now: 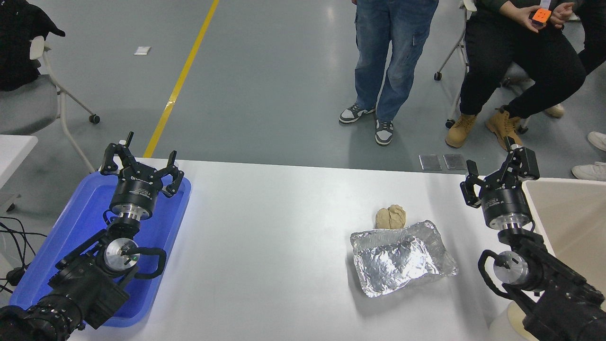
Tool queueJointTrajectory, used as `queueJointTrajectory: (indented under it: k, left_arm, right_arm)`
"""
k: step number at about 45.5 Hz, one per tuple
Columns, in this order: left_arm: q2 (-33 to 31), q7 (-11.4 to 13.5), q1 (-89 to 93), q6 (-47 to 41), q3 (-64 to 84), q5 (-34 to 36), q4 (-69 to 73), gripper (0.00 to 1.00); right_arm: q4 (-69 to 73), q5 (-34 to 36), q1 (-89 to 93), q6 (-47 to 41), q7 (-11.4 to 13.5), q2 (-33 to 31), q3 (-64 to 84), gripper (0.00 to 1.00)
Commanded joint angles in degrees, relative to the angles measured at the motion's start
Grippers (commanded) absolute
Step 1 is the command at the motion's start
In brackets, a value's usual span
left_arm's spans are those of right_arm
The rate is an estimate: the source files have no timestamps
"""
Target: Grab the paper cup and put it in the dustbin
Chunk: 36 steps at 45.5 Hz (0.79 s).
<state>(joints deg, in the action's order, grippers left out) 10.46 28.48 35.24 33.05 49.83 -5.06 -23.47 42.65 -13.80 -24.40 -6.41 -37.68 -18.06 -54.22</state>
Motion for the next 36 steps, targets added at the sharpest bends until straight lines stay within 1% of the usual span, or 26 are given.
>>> queueJointTrajectory:
  k: [1, 21, 31, 36]
  left_arm:
    - [0.0, 0.0, 0.0, 0.1, 0.0, 0.0, 0.0, 1.00]
    - [0.0, 0.0, 0.0, 0.0, 0.0, 0.0, 0.0, 1.00]
    - [0.0, 0.0, 0.0, 0.0, 0.0, 0.0, 0.0, 1.00]
    - [0.0, 0.0, 0.0, 0.0, 0.0, 0.0, 0.0, 1.00]
  right_arm:
    - [0.0, 0.0, -0.1, 0.0, 0.1, -0.7, 0.1, 1.00]
    - [0.2, 0.0, -0.1, 0.0, 0.1, -1.4, 1.0, 1.00]
    - [0.4, 0.0, -1.2, 0.1, 0.1, -4.3, 3.2, 1.00]
    - [0.4, 0.0, -2.8, 0.2, 0.2, -7.2, 6.3, 1.00]
